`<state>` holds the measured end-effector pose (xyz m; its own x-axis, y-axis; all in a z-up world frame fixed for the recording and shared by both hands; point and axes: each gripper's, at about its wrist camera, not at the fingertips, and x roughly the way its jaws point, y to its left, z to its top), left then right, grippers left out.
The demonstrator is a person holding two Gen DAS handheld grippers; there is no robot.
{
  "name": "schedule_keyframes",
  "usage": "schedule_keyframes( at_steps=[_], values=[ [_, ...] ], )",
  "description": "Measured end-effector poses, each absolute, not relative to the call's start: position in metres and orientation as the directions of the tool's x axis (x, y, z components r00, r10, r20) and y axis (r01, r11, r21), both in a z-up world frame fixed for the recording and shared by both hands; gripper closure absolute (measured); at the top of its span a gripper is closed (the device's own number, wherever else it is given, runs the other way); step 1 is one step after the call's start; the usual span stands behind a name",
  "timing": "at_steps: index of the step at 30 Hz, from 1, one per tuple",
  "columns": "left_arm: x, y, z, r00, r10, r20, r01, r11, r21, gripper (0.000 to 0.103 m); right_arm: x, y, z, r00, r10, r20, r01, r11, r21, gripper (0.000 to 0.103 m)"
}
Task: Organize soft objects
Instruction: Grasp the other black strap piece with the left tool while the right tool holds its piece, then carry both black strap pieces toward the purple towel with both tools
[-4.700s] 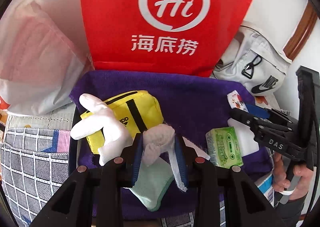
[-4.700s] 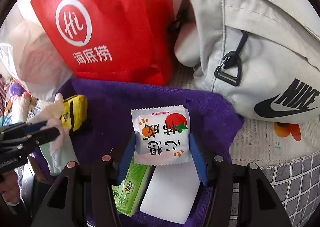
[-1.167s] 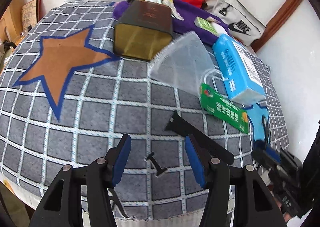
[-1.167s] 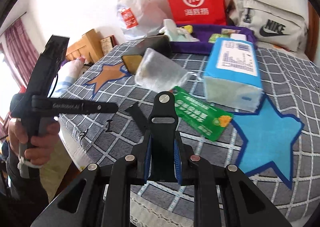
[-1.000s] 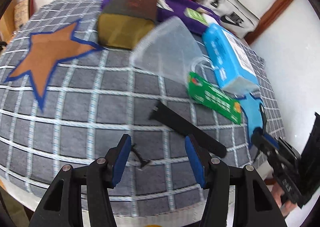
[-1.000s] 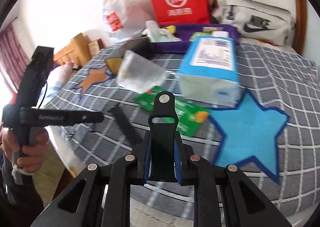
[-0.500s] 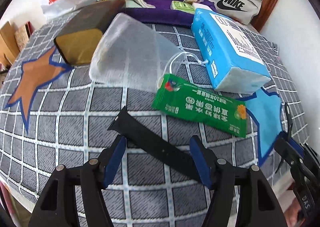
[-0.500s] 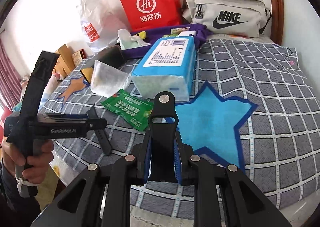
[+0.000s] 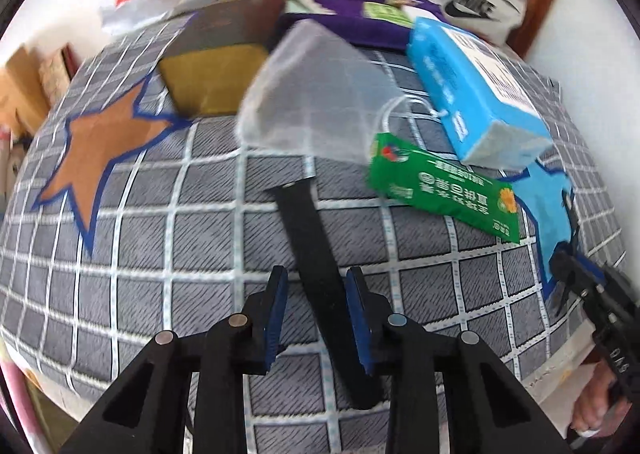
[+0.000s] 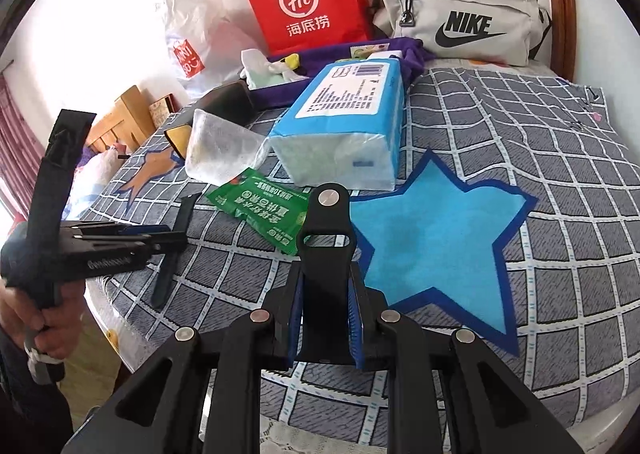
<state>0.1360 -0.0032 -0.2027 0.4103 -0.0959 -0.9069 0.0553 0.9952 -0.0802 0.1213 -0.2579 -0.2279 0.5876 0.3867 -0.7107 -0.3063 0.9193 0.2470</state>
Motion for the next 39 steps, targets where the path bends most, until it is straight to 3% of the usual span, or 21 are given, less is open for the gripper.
schedule_keyframes(
  at_steps=[3, 5, 7, 8, 9, 14, 22, 28, 39],
  values=[
    [0.133, -0.007, -0.205, 0.416, -0.107, -0.903, 0.065, 0.994, -0.088, 0.064, 0.121, -0.255, -0.229, 0.583, 0.391, -0.712, -0.313, 0.917, 0.247, 0.083],
    [0.131, -0.016, -0.207, 0.439, -0.058, -0.897, 0.070, 0.997, -0.030, 0.063, 0.121, -0.254, -0.228, 0.582, 0.395, -0.711, -0.317, 0.915, 0.249, 0.083],
    [0.131, -0.024, -0.208, 0.463, -0.032, -0.886, 0.079, 0.997, 0.005, 0.070, 0.121, -0.253, -0.228, 0.580, 0.396, -0.711, -0.320, 0.914, 0.248, 0.083],
    [0.130, -0.023, -0.207, 0.467, -0.042, -0.883, 0.090, 0.996, 0.001, 0.080, 0.121, -0.252, -0.228, 0.581, 0.396, -0.711, -0.321, 0.914, 0.247, 0.083],
    [0.131, -0.022, -0.207, 0.466, -0.053, -0.883, 0.095, 0.995, -0.010, 0.081, 0.120, -0.252, -0.228, 0.581, 0.396, -0.711, -0.322, 0.914, 0.246, 0.083],
    [0.132, -0.012, -0.207, 0.462, -0.104, -0.881, 0.082, 0.994, -0.074, 0.081, 0.118, -0.252, -0.228, 0.581, 0.389, -0.715, -0.318, 0.917, 0.240, 0.083],
    [0.129, -0.022, -0.208, 0.507, -0.048, -0.860, 0.088, 0.996, -0.004, 0.082, 0.116, -0.250, -0.221, 0.575, 0.373, -0.728, -0.305, 0.924, 0.232, 0.083],
    [0.130, -0.003, -0.202, 0.470, -0.139, -0.872, 0.056, 0.990, -0.128, 0.083, 0.111, -0.250, -0.210, 0.579, 0.352, -0.735, -0.288, 0.932, 0.220, 0.083],
    [0.122, 0.022, -0.172, 0.510, -0.140, -0.849, 0.016, 0.988, -0.154, 0.083, 0.114, -0.239, -0.188, 0.578, 0.355, -0.735, -0.313, 0.928, 0.203, 0.083]
  ],
)
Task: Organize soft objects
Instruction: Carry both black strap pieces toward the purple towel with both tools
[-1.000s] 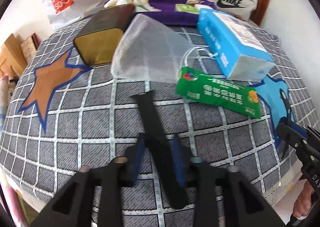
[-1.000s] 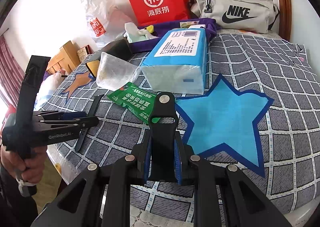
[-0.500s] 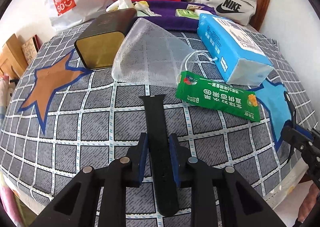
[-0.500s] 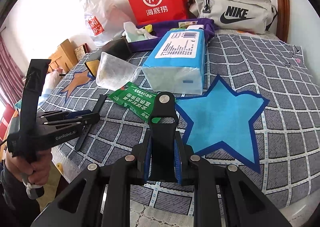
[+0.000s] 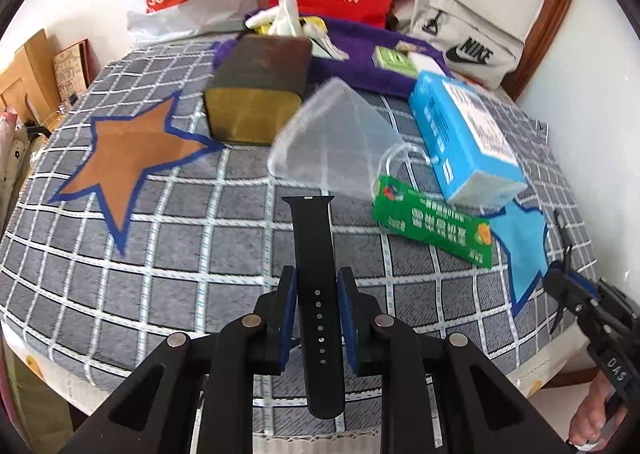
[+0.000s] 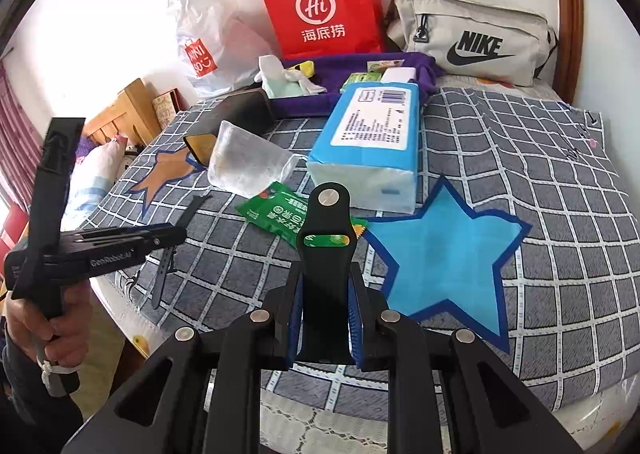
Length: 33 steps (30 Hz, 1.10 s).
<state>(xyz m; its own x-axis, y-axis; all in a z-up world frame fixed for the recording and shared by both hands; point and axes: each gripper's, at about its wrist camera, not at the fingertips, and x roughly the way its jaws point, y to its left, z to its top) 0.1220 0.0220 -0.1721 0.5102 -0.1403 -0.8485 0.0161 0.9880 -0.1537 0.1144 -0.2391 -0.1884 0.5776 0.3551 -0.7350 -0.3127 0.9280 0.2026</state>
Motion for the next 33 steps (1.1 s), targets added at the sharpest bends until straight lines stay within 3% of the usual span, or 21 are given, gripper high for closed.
schedule_keyframes(
  at_steps=[21, 33],
  values=[
    [0.162, 0.058, -0.093, 0.625, -0.152, -0.766, -0.042, 0.973, -0.227, 0.083, 0.156, -0.223, -0.126, 0.601, 0.361, -0.713, -0.339, 0.923, 0.182, 0.083],
    [0.210, 0.056, -0.066, 0.637, -0.151, -0.756, -0.009, 0.979, -0.204, 0.083, 0.201, -0.215, -0.100, 0.629, 0.359, -0.689, -0.337, 0.925, 0.175, 0.083]
  ],
)
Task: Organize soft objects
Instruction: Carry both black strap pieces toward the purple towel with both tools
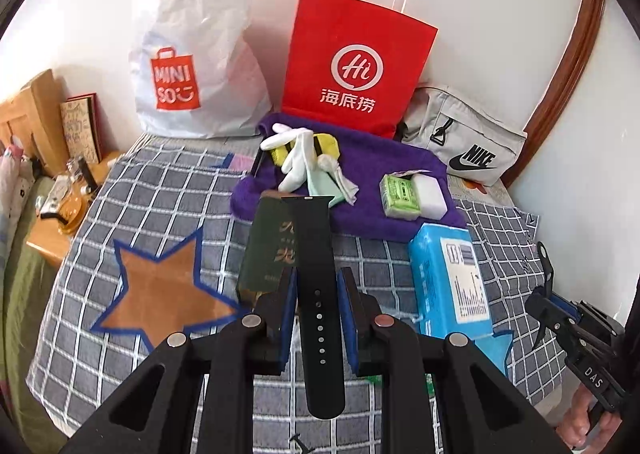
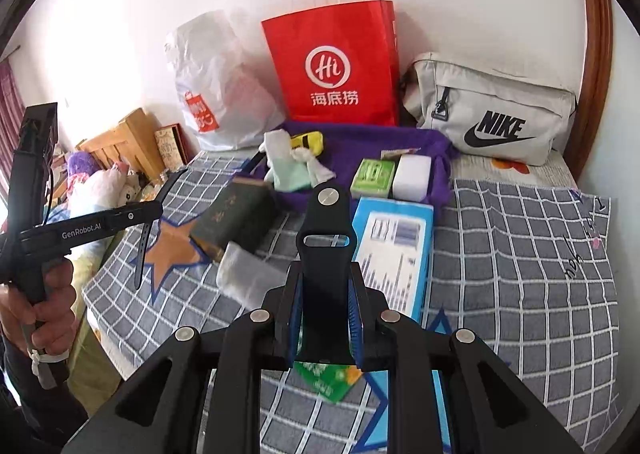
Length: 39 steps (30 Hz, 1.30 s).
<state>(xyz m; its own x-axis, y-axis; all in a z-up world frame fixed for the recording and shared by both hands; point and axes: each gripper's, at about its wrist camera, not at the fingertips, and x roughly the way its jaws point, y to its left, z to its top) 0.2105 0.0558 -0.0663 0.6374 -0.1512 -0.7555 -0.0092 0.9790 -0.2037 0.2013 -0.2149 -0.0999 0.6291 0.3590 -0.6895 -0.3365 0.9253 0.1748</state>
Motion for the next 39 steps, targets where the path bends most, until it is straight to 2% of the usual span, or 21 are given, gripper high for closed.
schedule_keyframes(
  at_steps=[20, 32, 39],
  values=[
    [0.315, 0.045, -0.047, 0.654, -0.159, -0.739, 0.033, 0.983, -0.183, 0.083, 0.310, -0.218, -0.092, 0.648, 0.317, -0.693, -0.297, 0.943, 0.153, 0.083],
    [0.385, 0.046, -0.070, 0.622, -0.199, -0.757, 0.025, 0.972, -0.235, 0.083, 0.383, -0.214, -0.111, 0.628, 0.302, -0.717, -0.276, 0.948, 0.158, 0.083],
    [0.416, 0.042, -0.082, 0.610, -0.195, -0.768, 0.028, 0.974, -0.226, 0.083, 0.423, -0.208, -0.122, 0.613, 0.295, -0.733, -0.284, 0.948, 0.143, 0.083]
  ],
)
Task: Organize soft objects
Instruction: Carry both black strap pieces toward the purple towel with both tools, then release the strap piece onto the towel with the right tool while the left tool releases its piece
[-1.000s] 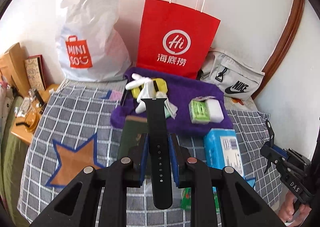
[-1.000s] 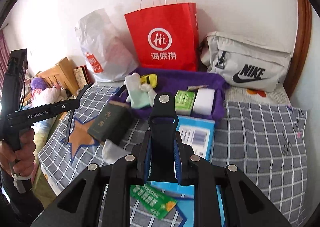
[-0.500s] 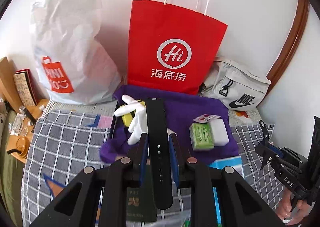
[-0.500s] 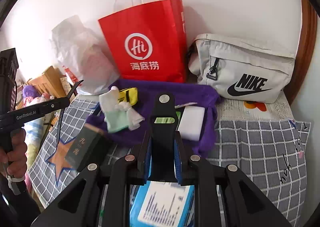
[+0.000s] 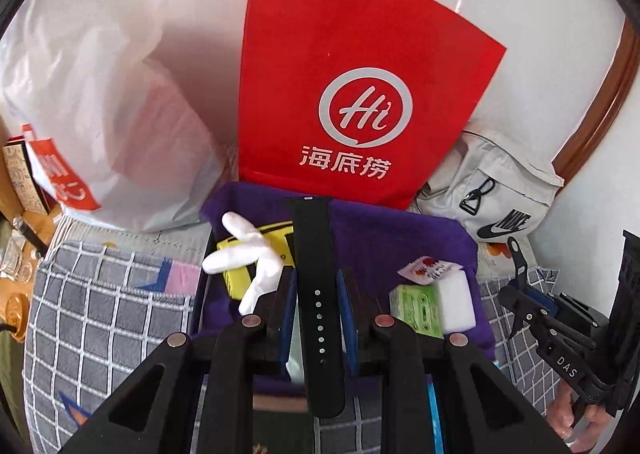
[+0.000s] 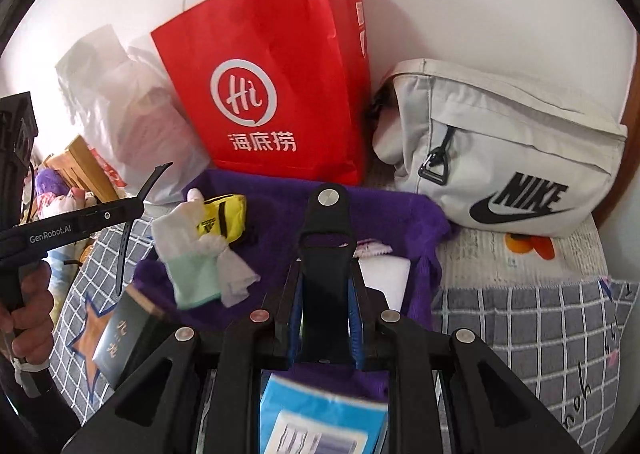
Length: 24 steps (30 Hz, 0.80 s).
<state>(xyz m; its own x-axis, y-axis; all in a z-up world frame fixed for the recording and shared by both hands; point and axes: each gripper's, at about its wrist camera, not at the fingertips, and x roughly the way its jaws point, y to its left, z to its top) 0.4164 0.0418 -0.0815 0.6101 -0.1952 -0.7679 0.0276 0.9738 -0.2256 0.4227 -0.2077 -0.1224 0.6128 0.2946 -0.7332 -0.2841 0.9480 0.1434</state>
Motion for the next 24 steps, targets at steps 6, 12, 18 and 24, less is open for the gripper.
schedule_keyframes(
  at_steps=[6, 12, 18, 24],
  values=[
    [0.436, 0.042, -0.102, 0.584, -0.212, -0.784, 0.030, 0.970, -0.240, 0.083, 0.440, -0.204, -0.139, 0.588, 0.299, -0.752, -0.288, 0.946, 0.151, 0.083],
    [0.446, 0.044, -0.119, 0.571, -0.190, -0.799, 0.026, 0.977, -0.213, 0.083, 0.453, -0.201, -0.160, 0.551, 0.292, -0.782, -0.291, 0.945, 0.147, 0.083],
    [0.455, 0.040, -0.131, 0.545, -0.206, -0.813, 0.035, 0.974, -0.224, 0.083, 0.461, -0.200, -0.173, 0.523, 0.275, -0.807, -0.295, 0.947, 0.132, 0.083],
    [0.461, 0.044, -0.141, 0.522, -0.214, -0.826, 0.018, 0.971, -0.240, 0.083, 0.467, -0.200, -0.186, 0.490, 0.250, -0.835, -0.283, 0.952, 0.119, 0.083]
  ],
)
